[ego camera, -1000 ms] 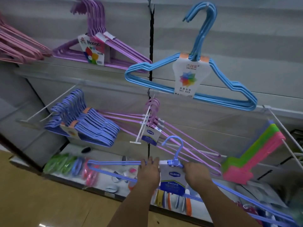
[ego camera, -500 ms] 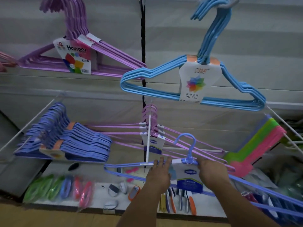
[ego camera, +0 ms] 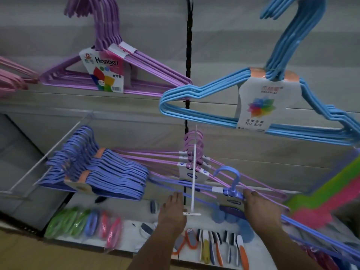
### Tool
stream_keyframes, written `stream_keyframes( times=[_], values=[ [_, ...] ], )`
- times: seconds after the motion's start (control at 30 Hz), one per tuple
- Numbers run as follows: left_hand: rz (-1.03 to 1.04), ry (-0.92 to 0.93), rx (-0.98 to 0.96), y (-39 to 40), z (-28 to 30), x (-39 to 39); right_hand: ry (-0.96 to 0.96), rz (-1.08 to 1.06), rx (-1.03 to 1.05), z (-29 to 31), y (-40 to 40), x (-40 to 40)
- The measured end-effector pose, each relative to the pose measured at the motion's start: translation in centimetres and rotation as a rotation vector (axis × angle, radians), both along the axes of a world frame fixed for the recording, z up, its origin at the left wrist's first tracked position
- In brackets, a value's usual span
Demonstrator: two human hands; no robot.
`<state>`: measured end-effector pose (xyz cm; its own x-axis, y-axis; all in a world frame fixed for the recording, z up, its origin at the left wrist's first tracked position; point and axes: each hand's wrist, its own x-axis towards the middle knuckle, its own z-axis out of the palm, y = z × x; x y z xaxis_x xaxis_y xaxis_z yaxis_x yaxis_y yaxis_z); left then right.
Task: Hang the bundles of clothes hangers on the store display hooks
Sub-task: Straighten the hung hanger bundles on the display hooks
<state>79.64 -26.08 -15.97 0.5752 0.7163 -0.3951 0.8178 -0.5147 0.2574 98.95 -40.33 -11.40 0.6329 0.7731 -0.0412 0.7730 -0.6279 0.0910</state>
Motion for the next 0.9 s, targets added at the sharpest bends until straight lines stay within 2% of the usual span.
stream_keyframes(
  times=[0.17,0.37,0.53,0.9],
  values=[
    [0.024,0.087,0.023,5.3,-0.8,-1.9,0.001,-0.027,0.002,-1.2,3.2,-1.3],
    [0.111,0.203,0.188,14.5,-0.8,-4.0,0.053,-0.111,0.086,-2.5,6.5,-2.8],
    [0.143,0.306,0.166,20.3,-0.6,-4.1,0.062,-0.135,0.04,-3.8,8.3,-3.0],
    [0.024,0.556,0.211,24.0,-3.3,-6.8,0.098,-0.254,0.18,-4.1,9.4,-4.2]
  ],
)
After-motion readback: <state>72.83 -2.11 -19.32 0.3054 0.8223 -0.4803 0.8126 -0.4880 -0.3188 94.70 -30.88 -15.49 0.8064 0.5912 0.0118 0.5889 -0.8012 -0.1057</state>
